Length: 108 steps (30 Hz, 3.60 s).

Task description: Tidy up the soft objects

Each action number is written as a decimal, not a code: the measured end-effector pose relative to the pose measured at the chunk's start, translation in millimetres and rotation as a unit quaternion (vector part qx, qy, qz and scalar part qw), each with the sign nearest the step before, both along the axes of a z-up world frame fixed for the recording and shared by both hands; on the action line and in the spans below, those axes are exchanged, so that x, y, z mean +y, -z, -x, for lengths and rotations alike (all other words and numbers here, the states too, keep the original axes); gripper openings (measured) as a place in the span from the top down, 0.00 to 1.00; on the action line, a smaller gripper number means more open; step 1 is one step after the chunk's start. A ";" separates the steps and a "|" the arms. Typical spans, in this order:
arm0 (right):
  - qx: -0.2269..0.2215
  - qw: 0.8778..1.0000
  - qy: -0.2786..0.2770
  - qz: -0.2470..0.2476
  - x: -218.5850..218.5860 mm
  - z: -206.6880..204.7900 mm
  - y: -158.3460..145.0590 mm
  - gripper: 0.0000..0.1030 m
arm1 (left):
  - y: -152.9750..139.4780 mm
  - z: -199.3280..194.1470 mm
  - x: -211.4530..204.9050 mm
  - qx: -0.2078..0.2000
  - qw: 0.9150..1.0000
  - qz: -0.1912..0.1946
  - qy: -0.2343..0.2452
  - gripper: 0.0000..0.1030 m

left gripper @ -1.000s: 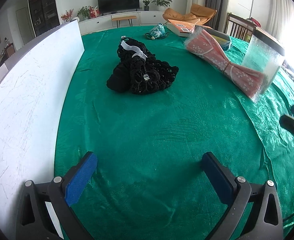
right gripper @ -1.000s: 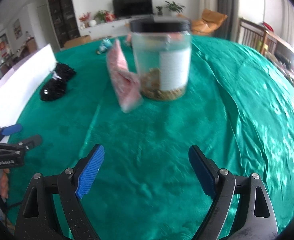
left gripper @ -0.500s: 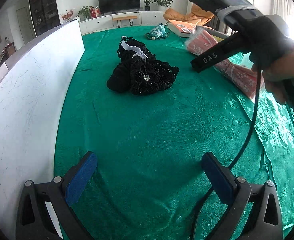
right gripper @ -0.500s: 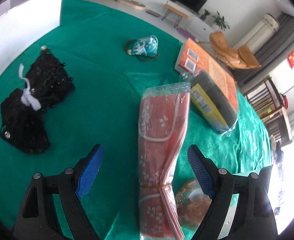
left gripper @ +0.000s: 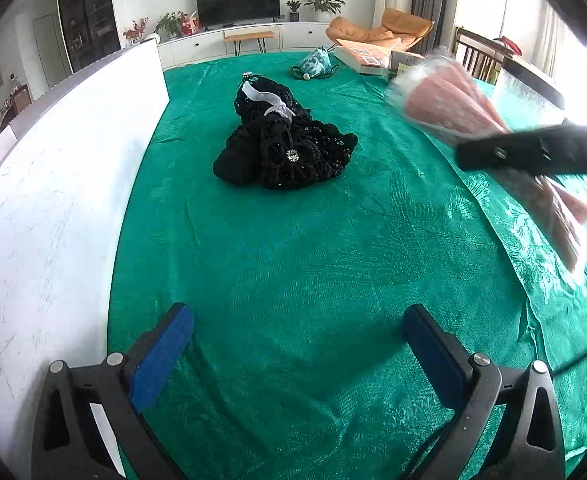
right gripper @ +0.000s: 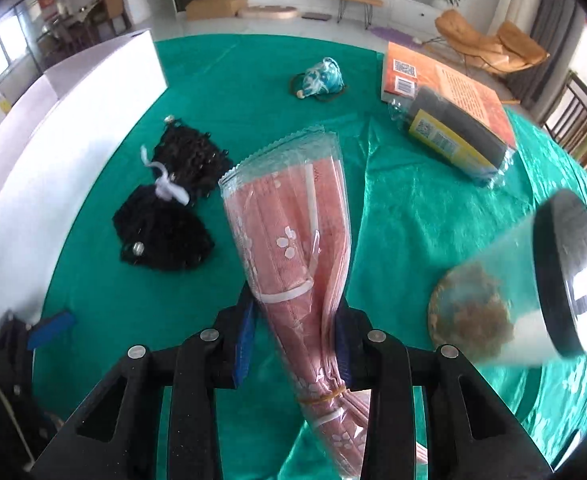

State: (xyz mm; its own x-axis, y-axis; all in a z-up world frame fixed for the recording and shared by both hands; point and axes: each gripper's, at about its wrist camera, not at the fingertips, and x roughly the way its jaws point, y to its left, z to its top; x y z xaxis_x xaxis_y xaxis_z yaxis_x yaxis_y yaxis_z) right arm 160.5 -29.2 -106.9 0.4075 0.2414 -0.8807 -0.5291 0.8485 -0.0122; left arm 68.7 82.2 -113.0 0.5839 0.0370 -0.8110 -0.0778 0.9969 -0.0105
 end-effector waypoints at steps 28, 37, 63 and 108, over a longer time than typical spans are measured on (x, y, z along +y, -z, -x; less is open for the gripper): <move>-0.096 0.947 0.272 -0.142 -222.2 -21.8 -24.5 0.27 | 0.0 -0.2 0.0 0.000 1.000 0.000 0.000 0.00; -0.125 0.937 0.304 -0.115 -224.3 67.0 16.1 0.26 | 0.1 -0.1 0.2 0.000 1.000 0.000 0.000 0.00; -0.080 0.950 0.294 -0.071 -213.5 57.2 39.2 0.20 | -0.1 -0.1 -0.3 -0.001 1.000 0.000 0.000 0.00; -0.117 0.925 0.315 -0.177 -243.4 72.0 18.3 0.15 | -46.9 -119.1 11.8 0.006 1.000 -0.001 -0.031 0.00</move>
State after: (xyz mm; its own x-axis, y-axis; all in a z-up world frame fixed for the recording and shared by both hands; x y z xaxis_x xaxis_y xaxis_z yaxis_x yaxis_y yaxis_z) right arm 88.6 -272.6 -125.2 0.7353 0.1482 -0.6613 0.0532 0.9602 0.2743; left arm 187.8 94.0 -66.1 0.5708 0.0743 -0.8177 -0.1395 0.9902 -0.0074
